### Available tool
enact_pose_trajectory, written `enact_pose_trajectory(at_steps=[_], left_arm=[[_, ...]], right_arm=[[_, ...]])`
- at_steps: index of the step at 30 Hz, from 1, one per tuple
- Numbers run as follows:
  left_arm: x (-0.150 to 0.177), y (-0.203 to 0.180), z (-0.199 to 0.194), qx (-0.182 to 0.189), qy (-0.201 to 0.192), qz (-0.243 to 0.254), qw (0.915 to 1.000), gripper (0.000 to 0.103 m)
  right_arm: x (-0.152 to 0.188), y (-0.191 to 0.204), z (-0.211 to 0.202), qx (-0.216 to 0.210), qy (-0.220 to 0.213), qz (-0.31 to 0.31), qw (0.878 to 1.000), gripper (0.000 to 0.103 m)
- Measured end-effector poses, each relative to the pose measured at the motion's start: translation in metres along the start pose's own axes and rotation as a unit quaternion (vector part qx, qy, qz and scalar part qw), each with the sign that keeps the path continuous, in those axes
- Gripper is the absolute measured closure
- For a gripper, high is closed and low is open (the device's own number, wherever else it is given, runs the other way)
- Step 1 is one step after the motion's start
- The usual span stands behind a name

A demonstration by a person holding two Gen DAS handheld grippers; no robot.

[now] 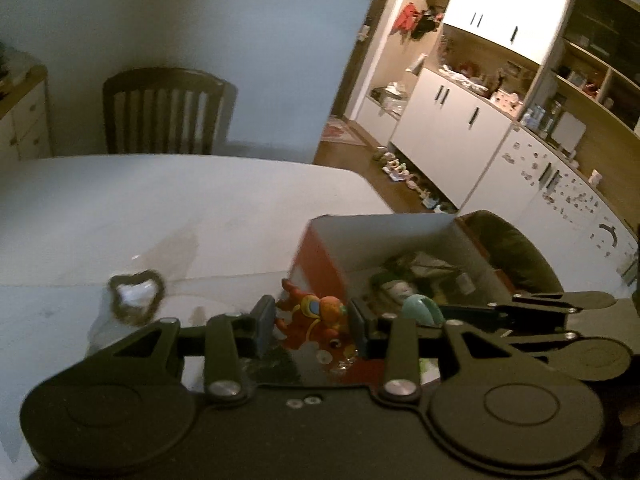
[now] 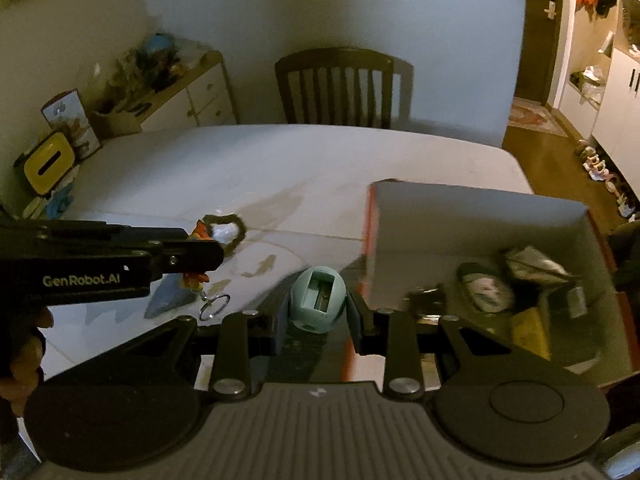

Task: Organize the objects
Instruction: 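Carry mint container with right tool while left tool carries orange toy into box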

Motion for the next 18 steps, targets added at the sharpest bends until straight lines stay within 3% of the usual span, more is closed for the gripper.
enact_pose_trajectory(at_steps=[18], left_arm=[[-0.032, -0.107, 0.038, 0.013, 0.002, 0.06, 0.9981, 0.065]], right_arm=[[0.012, -0.115, -0.054, 0.04, -0.025, 0.025, 0.999, 0.073]])
Point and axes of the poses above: each gripper's, at about its wrist camera, not at the fingertips, and z roughly the way its jaws point, y to its left, x to its underside, the point moved 4 cm from there along z, roughly the way its jaws point, and after that the axes turned 15 degrees about -x, right-handed, at the moved point
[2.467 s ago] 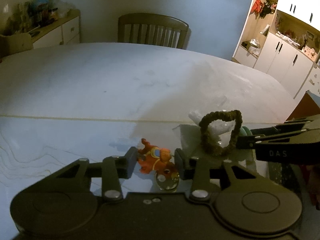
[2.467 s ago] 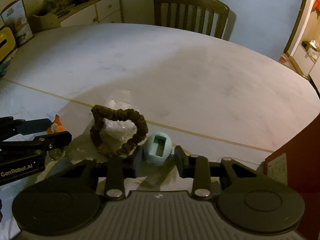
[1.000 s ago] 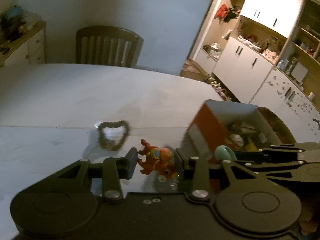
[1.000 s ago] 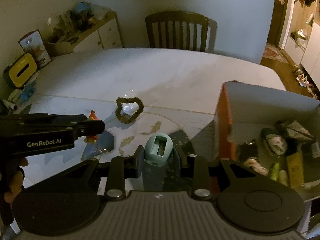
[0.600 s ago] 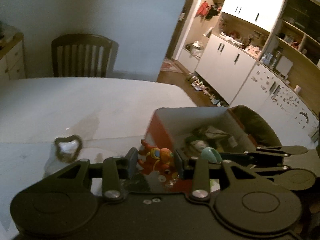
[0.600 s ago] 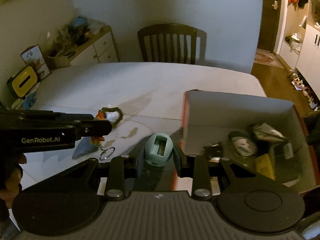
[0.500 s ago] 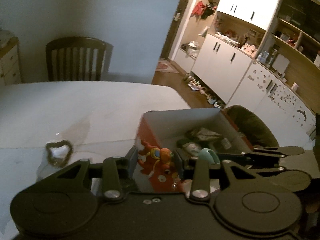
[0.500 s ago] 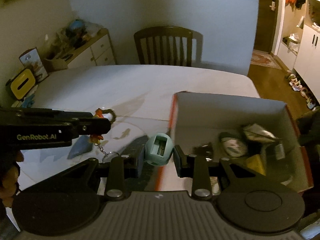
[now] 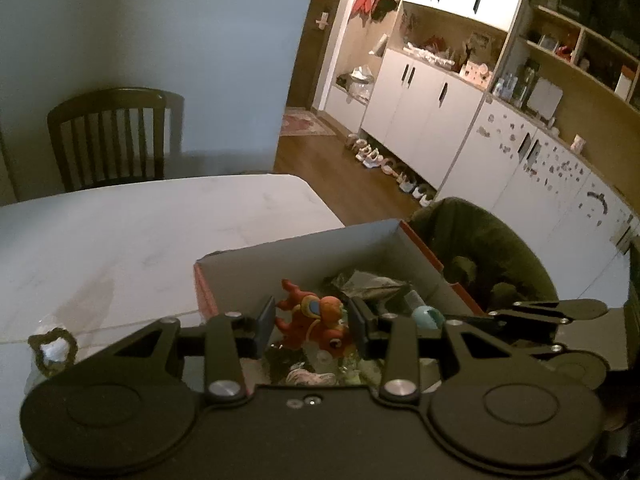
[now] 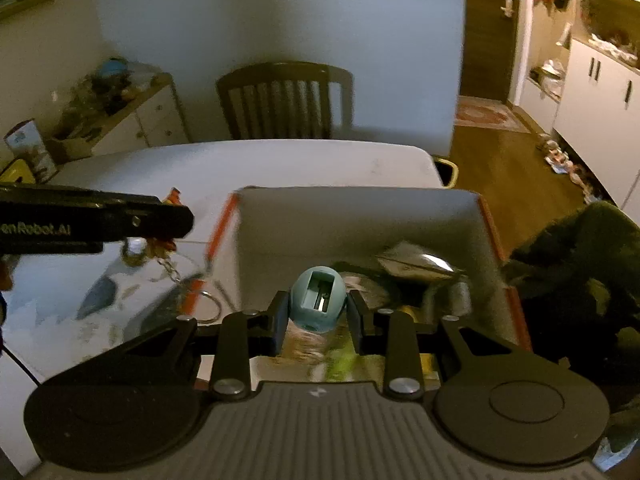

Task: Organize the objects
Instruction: 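Carry mint container with right tool while left tool carries orange toy into box, then open both tools to drop the mint container and orange toy into the box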

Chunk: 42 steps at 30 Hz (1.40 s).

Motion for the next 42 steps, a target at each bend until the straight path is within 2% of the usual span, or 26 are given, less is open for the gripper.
enact_pose_trajectory(at_steps=[11, 25, 31, 42], left_arm=[[0.001, -0.03, 0.058, -0.03, 0.037, 0.031, 0.9984, 0.065], [0.022, -0.047, 0.128, -0.077, 0.105, 0.083, 0.988, 0.065], [0.026, -0.049, 0.146, -0.091, 0.131, 0.1, 0.9822, 0.065], [0.028, -0.043, 0.161, -0.099, 0.159, 0.101, 0.977, 0.065]], right_arm=[[0.007, -0.058, 0.01, 0.031, 0.014, 0.013, 0.999, 0.073], [0.011, -0.097, 0.058, 0.037, 0.067, -0.013, 0.997, 0.073], [0.011, -0.104, 0.073, 0.033, 0.076, -0.018, 0.996, 0.073], [0.007, -0.103, 0.097, 0.026, 0.103, -0.037, 0.994, 0.073]])
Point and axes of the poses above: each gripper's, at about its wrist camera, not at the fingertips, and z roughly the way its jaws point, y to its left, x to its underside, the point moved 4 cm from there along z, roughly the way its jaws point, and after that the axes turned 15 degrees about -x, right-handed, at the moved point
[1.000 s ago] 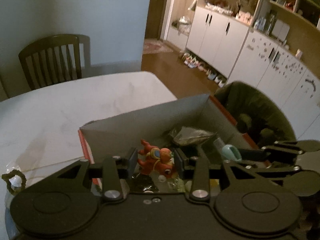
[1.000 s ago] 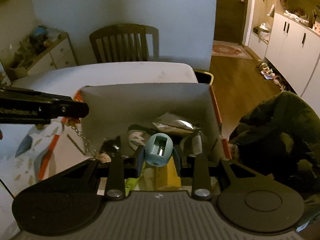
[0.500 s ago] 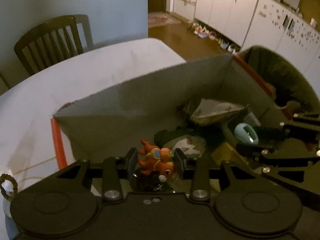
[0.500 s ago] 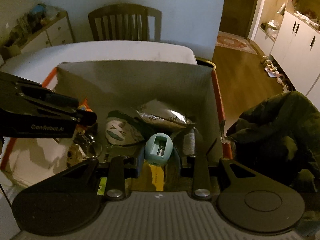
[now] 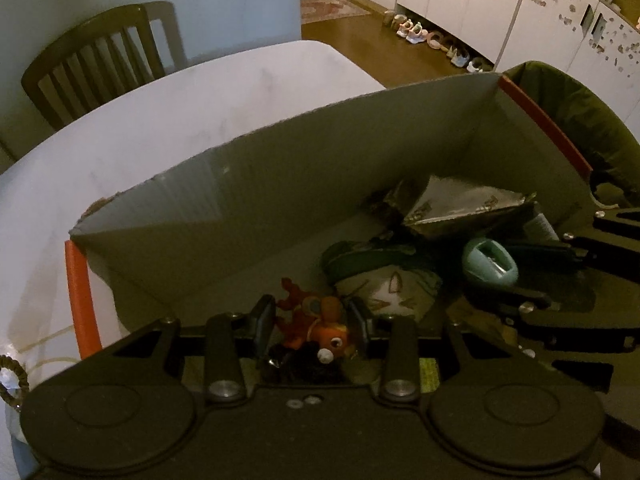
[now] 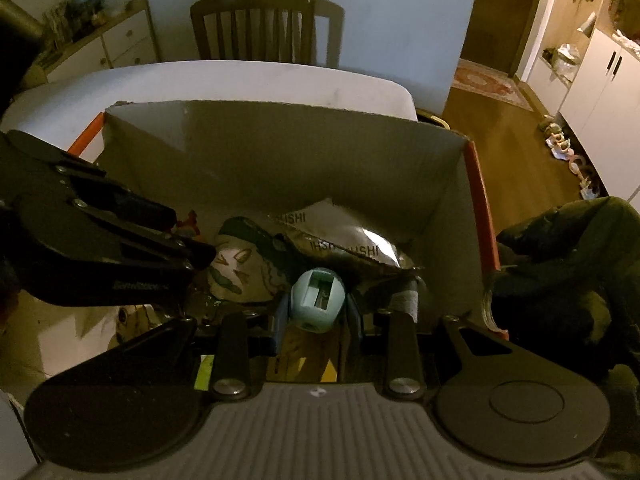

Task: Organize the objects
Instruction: 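Open both tools to drop the mint container and orange toy into the box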

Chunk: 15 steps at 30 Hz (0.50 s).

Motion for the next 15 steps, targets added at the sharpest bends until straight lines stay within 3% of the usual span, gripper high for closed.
enact_pose_trajectory(at_steps=[6, 15], left_arm=[[0.0007, 0.0016, 0.0031, -0.004, 0.01, 0.0, 0.9999, 0.064], [0.0, -0.0006, 0.0, -0.006, 0.012, -0.007, 0.9999, 0.048]], right_arm=[[-0.0001, -0.0016, 0.0017, -0.002, 0.014, 0.01, 1.0, 0.072], [0.0001, 0.0022, -0.0058, 0.002, 0.012, 0.011, 1.0, 0.073]])
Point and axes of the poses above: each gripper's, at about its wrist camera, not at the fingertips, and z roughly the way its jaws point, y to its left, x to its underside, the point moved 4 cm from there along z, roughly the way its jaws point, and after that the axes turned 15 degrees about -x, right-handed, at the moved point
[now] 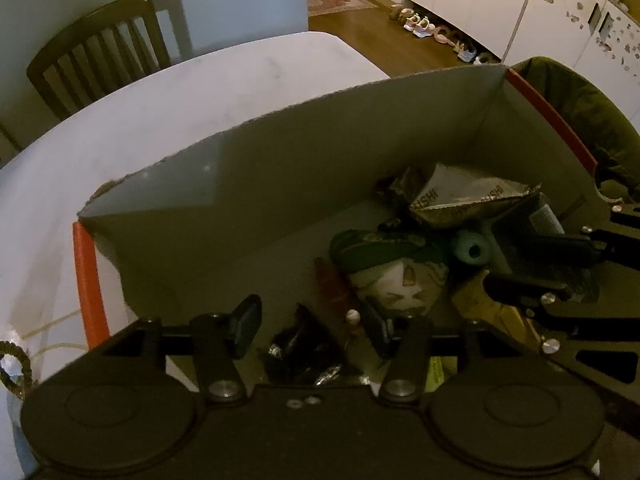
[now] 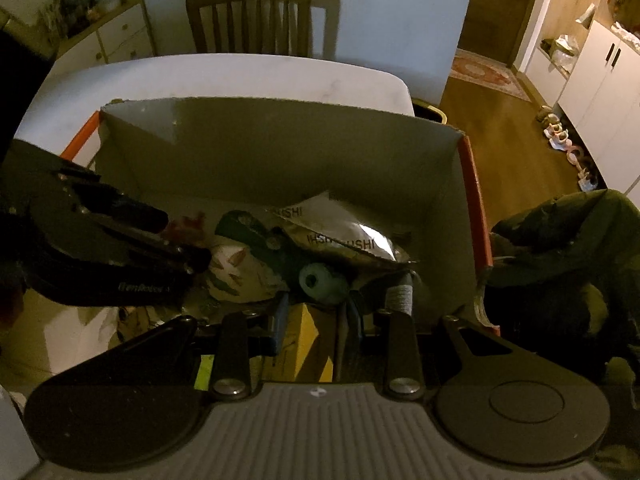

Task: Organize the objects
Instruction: 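Open both tools to drop the mint container and orange toy into the box, then withdraw both tools from the box and reach toward the hair tie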

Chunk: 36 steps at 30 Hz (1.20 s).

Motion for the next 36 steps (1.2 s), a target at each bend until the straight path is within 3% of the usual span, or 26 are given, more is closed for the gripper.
enact_pose_trajectory(at_steps=[5, 12, 15, 22, 36], left_arm=[[0.001, -0.002, -0.01, 0.011, -0.01, -0.008, 0.9999, 0.041], [0.005, -0.002, -0.035, 0.026, -0.038, -0.011, 0.9989, 0.037], [0.009, 0.002, -0.048, 0.024, -0.053, -0.013, 0.9982, 0.033], [0.014, 0.01, -0.079, 0.034, -0.086, -0.033, 0.9951, 0.029], [0.042, 0.049, -0.137, 0.042, -0.156, -0.069, 0.9844, 0.02]], right_arm=[[0.002, -0.002, -0.008, -0.008, -0.004, 0.007, 1.0, 0.072], [0.006, 0.002, -0.027, -0.014, -0.017, 0.007, 1.0, 0.072], [0.007, 0.005, -0.038, -0.013, -0.026, 0.007, 1.0, 0.063], [0.009, 0.015, -0.068, -0.019, -0.051, -0.002, 0.999, 0.061], [0.009, 0.06, -0.111, -0.044, -0.099, -0.026, 0.994, 0.049]])
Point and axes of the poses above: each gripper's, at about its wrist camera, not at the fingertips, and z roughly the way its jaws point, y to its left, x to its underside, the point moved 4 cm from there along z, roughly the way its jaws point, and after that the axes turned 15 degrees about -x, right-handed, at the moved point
